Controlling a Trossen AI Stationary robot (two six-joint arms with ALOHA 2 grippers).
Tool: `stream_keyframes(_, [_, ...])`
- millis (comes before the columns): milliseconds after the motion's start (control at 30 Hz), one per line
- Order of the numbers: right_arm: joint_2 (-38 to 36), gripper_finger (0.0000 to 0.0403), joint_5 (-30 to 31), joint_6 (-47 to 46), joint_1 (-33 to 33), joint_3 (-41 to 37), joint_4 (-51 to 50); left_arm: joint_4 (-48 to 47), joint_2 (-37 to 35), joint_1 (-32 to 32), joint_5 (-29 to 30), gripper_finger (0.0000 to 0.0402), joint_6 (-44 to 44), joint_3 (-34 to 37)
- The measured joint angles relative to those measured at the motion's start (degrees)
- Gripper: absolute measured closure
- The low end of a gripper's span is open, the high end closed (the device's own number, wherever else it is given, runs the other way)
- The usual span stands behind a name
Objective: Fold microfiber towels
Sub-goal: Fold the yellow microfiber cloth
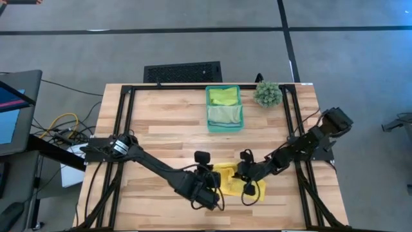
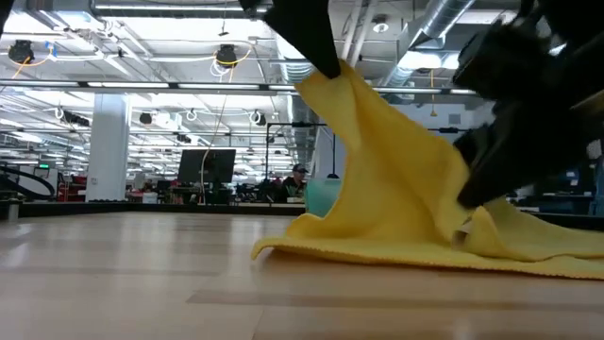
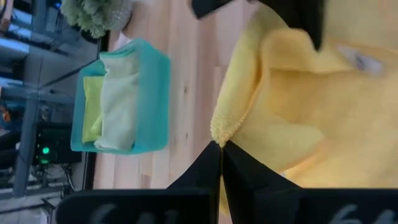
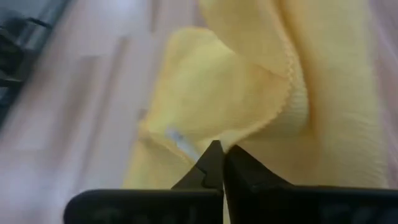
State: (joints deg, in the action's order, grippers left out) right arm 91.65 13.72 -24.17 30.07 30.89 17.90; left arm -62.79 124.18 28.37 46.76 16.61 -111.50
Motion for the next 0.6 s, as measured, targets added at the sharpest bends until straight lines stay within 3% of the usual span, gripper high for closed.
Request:
stream_keyframes(200, [-12.5, 0.0370, -2.1, 2.6, 4.6, 0.0, -8.2, -1.0, 0.0, 4.1, -3.4, 0.0401, 1.6, -5.4])
stream_keyframes(433, [-27.9, 0.0395, -23.7, 12.2, 9.7, 2.5, -8.7, -0.9, 0.0, 11.6, -2.4, 0.0401, -2.2, -16.6])
stream_keyframes(600, [-36.0, 0.0393, -24.8, 12.6, 8.4, 6.3, -14.3, -6.7, -0.3, 12.9, -1.3, 0.0401, 1.1, -22.4])
